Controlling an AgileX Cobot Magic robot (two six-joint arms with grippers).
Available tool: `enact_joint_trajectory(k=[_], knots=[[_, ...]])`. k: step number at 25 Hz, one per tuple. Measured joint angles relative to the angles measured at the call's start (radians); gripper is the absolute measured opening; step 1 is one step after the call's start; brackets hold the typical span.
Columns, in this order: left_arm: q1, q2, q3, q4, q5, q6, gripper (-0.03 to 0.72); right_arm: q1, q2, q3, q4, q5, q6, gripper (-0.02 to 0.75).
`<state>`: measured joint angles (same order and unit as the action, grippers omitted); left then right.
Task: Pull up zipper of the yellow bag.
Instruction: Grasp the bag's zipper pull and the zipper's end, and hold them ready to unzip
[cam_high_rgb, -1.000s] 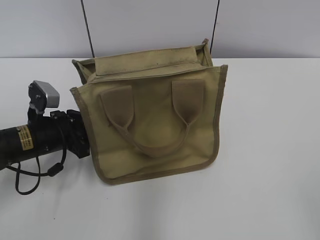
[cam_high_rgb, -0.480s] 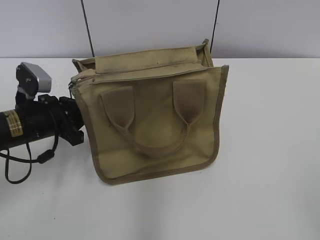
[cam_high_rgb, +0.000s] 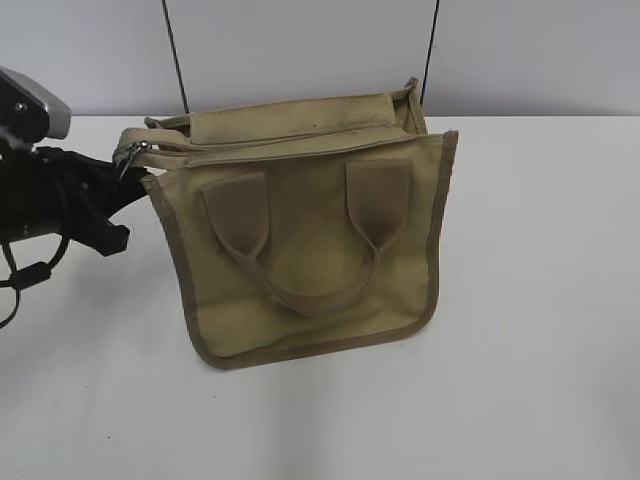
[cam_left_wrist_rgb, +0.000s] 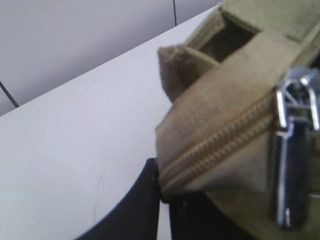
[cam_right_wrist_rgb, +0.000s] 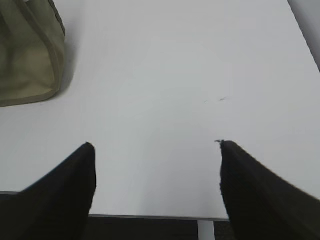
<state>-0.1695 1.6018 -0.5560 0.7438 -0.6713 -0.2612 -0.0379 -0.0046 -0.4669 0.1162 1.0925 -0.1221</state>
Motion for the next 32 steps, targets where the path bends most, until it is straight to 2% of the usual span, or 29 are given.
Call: enact_joint_trajectory(k=[8, 11, 17, 25, 28, 32], knots=[[0.000, -0.028, 0.000, 0.005, 0.039, 0.000, 0.008, 0.001, 0.000, -0.001, 0.003, 0.000, 0.038, 0.563], [0.000, -0.028, 0.000, 0.011, 0.040, 0.000, 0.008, 0.001, 0.024, -0.048, 0.027, 0.005, 0.047, 0.563], [0.000, -0.028, 0.000, 0.015, 0.040, 0.000, 0.008, 0.001, 0.259, -0.212, 0.097, -0.047, 0.011, 0.563], [0.000, -0.053, 0.000, 0.016, 0.038, -0.004, 0.008, 0.011, 0.670, -0.408, 0.186, -0.090, -0.139, 0.563], [0.000, -0.073, 0.000, 0.016, 0.039, -0.004, 0.008, 0.058, 0.795, -0.462, 0.224, -0.139, -0.144, 0.563], [0.000, -0.074, 0.000, 0.016, 0.047, -0.004, 0.008, 0.239, 0.976, -0.505, 0.231, -0.222, -0.070, 0.563]])
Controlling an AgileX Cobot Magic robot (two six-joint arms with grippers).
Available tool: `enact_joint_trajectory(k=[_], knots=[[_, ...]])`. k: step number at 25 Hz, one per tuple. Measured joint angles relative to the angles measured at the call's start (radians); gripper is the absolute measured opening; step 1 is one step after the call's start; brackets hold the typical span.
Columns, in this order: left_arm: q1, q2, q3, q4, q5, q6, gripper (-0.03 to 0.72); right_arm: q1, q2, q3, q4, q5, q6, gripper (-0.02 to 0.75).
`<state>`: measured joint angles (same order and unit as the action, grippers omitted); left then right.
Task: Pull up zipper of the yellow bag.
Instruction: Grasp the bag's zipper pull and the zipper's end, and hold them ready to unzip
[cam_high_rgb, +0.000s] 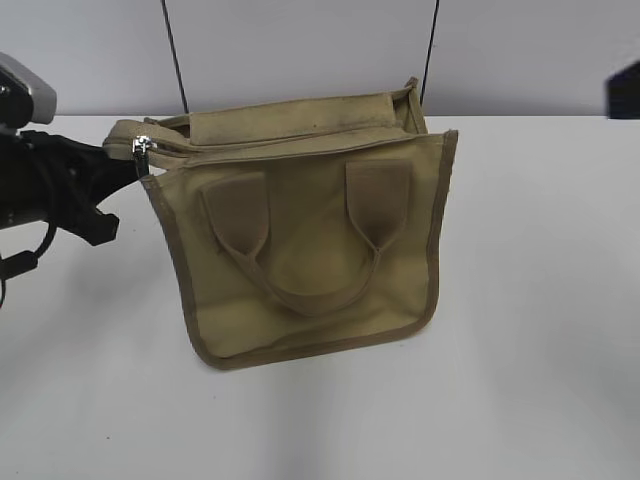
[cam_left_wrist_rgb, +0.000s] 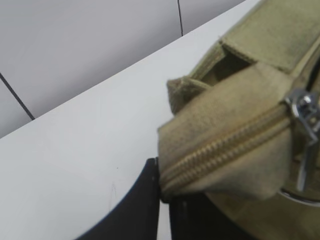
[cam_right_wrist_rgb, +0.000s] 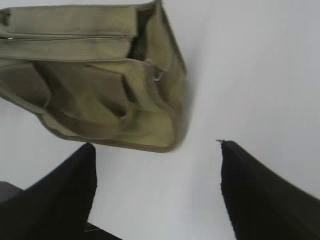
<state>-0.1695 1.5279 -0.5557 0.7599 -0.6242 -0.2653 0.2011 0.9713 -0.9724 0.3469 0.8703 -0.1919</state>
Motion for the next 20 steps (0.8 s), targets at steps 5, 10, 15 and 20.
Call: enact_joint_trajectory(k=[5, 10, 15, 20], knots=[[0.011, -0.006, 0.000, -0.001, 0.001, 0.000, 0.008, 0.319, 0.242, -0.124, -0.158, -0.080, 0.214, 0.563], [0.018, -0.013, 0.000, -0.011, 0.005, -0.009, 0.008, 0.512, 0.522, -0.364, -0.247, -0.090, 0.344, 0.559], [0.018, -0.035, 0.000, -0.007, 0.012, -0.046, 0.008, 0.609, 0.741, -0.602, -0.251, -0.087, 0.356, 0.511], [0.019, -0.057, 0.000, -0.003, 0.055, -0.050, 0.008, 0.651, 0.889, -0.748, -0.207, -0.077, 0.358, 0.491]])
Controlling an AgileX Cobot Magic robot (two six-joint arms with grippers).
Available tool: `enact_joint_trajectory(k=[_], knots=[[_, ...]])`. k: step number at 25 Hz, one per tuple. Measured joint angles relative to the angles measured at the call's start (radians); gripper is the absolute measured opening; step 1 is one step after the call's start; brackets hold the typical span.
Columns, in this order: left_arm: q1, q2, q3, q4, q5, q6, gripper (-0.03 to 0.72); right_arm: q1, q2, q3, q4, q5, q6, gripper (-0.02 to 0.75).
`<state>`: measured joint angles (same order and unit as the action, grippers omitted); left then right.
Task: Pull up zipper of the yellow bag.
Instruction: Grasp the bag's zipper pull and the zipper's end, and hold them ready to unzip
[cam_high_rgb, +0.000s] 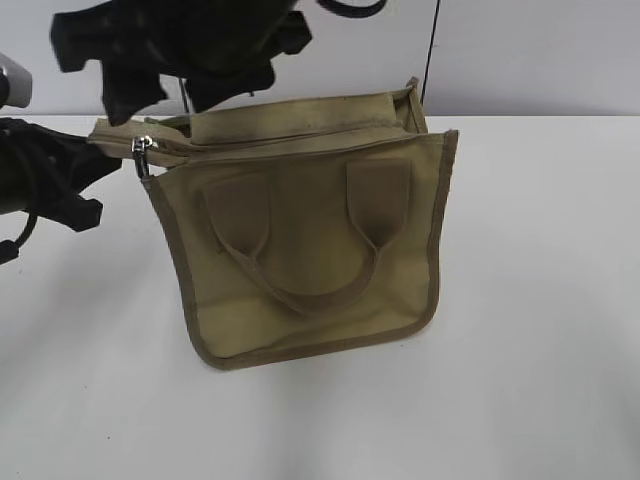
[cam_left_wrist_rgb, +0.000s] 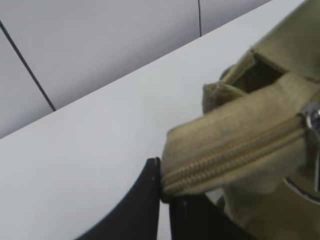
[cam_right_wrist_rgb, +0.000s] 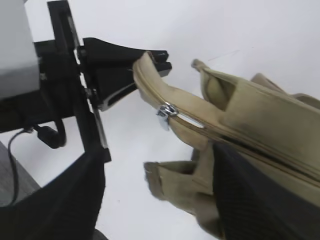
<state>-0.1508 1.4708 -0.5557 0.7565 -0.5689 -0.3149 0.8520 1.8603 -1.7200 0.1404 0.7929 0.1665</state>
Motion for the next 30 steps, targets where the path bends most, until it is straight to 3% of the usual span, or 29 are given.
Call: enact_joint_trajectory(k=[3, 9, 15, 30], knots=[[0.001, -0.002, 0.000, 0.004, 0.005, -0.002, 0.008, 0.009, 0.058, -0.055, 0.063, 0.002, 0.001, 0.486], [0.001, -0.025, 0.000, 0.004, 0.005, -0.002, 0.008, 0.009, 0.112, -0.070, 0.149, 0.022, 0.032, 0.389], [0.001, -0.051, 0.000, 0.004, 0.007, -0.002, 0.008, 0.006, 0.143, -0.071, 0.154, -0.002, 0.078, 0.335], [0.001, -0.057, 0.000, 0.010, -0.001, -0.023, 0.008, -0.022, 0.235, -0.072, 0.111, -0.138, 0.308, 0.333]])
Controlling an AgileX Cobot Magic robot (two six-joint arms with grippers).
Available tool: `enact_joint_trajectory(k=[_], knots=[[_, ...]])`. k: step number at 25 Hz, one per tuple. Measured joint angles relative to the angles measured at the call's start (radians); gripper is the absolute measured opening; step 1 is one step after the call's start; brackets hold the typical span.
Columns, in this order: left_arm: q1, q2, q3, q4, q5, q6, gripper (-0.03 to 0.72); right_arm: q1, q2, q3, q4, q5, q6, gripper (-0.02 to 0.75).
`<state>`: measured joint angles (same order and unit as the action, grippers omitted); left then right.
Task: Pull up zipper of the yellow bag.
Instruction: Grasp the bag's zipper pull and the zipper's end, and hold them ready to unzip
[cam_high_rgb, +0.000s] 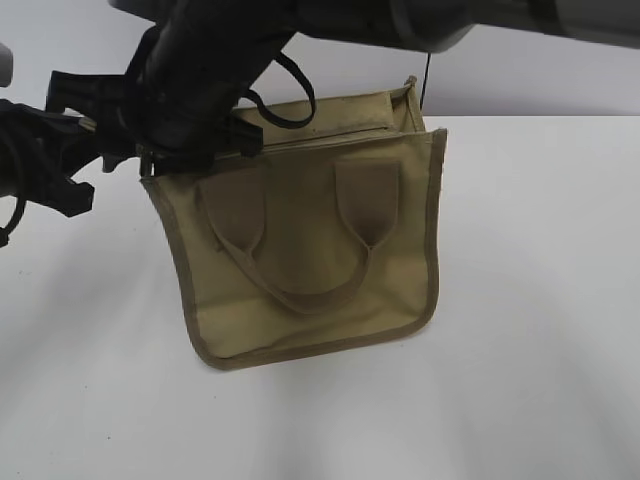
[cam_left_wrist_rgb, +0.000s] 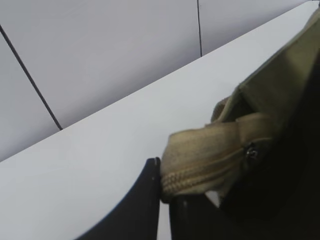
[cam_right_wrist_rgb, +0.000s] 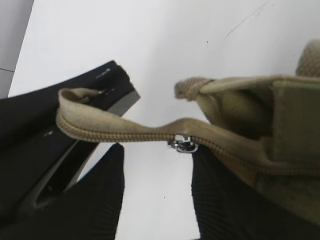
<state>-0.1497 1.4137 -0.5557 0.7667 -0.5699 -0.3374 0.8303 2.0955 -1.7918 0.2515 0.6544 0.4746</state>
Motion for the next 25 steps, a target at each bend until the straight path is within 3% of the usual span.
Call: enact_joint_trajectory(k=[6, 14, 21, 25], knots=[[0.000, -0.003, 0.000, 0.010, -0.005, -0.013, 0.008, 0.000, 0.010, -0.002, -0.046, -0.013, 0.104, 0.333], [0.000, -0.013, 0.001, 0.031, -0.033, -0.021, 0.008, 0.002, 0.008, -0.007, -0.049, 0.074, 0.081, 0.330], [0.000, -0.013, 0.001, 0.036, -0.070, -0.053, 0.008, 0.002, 0.007, -0.007, -0.053, 0.058, 0.075, 0.329], [0.000, -0.020, 0.001, 0.037, -0.076, -0.069, 0.008, 0.002, 0.007, -0.007, -0.099, 0.037, 0.140, 0.267]])
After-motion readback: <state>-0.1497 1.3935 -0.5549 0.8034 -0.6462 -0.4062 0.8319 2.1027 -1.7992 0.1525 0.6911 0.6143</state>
